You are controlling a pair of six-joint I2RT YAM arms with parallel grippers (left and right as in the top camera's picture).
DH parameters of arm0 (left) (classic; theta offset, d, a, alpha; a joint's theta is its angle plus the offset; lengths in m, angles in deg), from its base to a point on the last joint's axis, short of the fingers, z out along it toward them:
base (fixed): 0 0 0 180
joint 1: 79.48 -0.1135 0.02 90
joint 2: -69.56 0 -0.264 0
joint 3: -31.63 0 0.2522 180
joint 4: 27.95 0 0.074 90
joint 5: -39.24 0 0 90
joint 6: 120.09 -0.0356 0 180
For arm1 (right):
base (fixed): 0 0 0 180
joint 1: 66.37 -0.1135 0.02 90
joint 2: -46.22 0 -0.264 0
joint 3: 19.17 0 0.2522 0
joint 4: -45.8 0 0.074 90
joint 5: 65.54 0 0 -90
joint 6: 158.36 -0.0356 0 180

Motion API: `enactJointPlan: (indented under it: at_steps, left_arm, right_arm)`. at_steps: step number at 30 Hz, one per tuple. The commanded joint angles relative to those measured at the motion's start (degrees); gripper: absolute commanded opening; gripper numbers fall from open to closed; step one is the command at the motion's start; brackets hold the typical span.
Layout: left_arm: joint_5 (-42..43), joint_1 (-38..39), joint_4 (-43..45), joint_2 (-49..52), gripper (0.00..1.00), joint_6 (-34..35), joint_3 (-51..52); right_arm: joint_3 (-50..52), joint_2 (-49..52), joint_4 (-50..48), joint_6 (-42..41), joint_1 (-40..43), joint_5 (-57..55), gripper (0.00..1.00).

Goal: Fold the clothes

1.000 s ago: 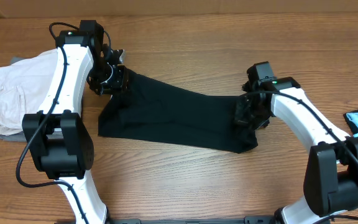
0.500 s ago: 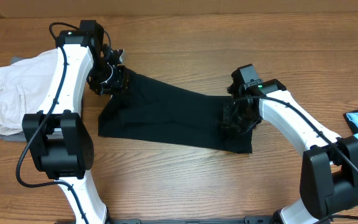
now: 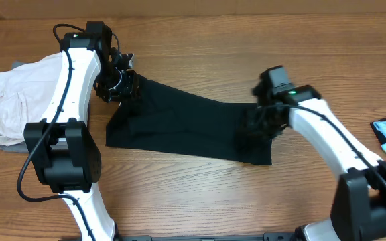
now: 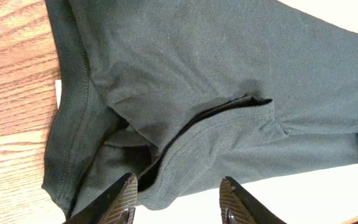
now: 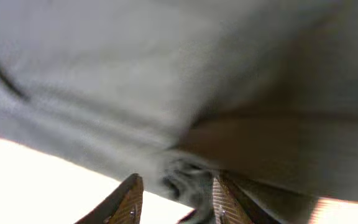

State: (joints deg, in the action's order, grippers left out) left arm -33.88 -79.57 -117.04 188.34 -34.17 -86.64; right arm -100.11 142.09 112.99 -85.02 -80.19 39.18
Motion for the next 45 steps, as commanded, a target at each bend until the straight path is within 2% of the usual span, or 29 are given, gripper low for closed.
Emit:
enactJointPlan:
  at_steps: [1, 3, 4, 5, 10, 16, 19, 21, 23, 25, 29, 39, 45]
  left_arm:
    - [-0.3, -0.2, -0.1, 0.2, 0.47, -0.6, -1.3]
    - [-0.3, -0.2, -0.1, 0.2, 0.47, -0.6, -1.3]
    - [-0.3, -0.2, 0.0, 0.2, 0.47, -0.6, -1.3]
    - [-0.3, -0.2, 0.2, 0.2, 0.47, -0.6, -1.3]
    - [-0.3, -0.2, 0.3, 0.2, 0.47, -0.6, -1.3]
    - [-0.3, -0.2, 0.2, 0.2, 0.47, -0.6, -1.3]
    - [-0.3, -0.2, 0.1, 0.2, 0.46, -0.6, -1.3]
    - [-0.3, -0.2, 0.1, 0.2, 0.48, -0.6, -1.3]
    - [-0.3, -0.2, 0.1, 0.2, 0.54, -0.6, -1.3]
    - [-0.3, -0.2, -0.1, 0.2, 0.57, -0.6, -1.3]
    - [-0.3, -0.2, -1.4, 0.2, 0.58, -0.7, -1.3]
    - [-0.3, -0.2, -2.0, 0.2, 0.61, -1.1, -1.3]
    - [0.8, -0.2, -0.9, 0.2, 0.62, -0.6, -1.3]
  right_arm:
    - [-1.3, -2.0, 0.2, -2.9, 7.1, -3.9, 0.28]
    - [-1.2, -1.7, 0.1, -2.9, 10.9, -2.8, 0.17]
    - [-1.2, -1.6, -0.3, -2.9, 12.5, -2.4, 0.05]
    - [-1.2, -1.3, -0.9, -2.9, 14.0, -2.1, 0.04]
    - [-0.3, 1.9, -3.3, -3.1, 18.6, -1.5, 0.04]
    - [-0.3, 9.3, -4.1, -3.1, 18.1, 3.0, 0.04]
    - [-0.3, 11.4, -4.2, -2.3, 16.6, 10.3, 0.04]
    - [-0.3, 11.3, -5.1, 2.6, 14.9, 21.4, 0.04]
    - [-0.6, 10.8, -5.9, 8.0, 13.0, 33.0, 0.04]
    - [-1.0, 10.1, -7.0, 9.4, 11.3, 37.7, 0.04]
    - [-1.4, 9.3, -8.3, 9.2, 10.0, 36.6, 0.04]
    - [-1.5, 9.1, -1.4, 8.9, 16.2, 19.5, 0.04]
    - [0.0, 9.9, -3.2, -0.9, 12.8, 8.8, 0.04]
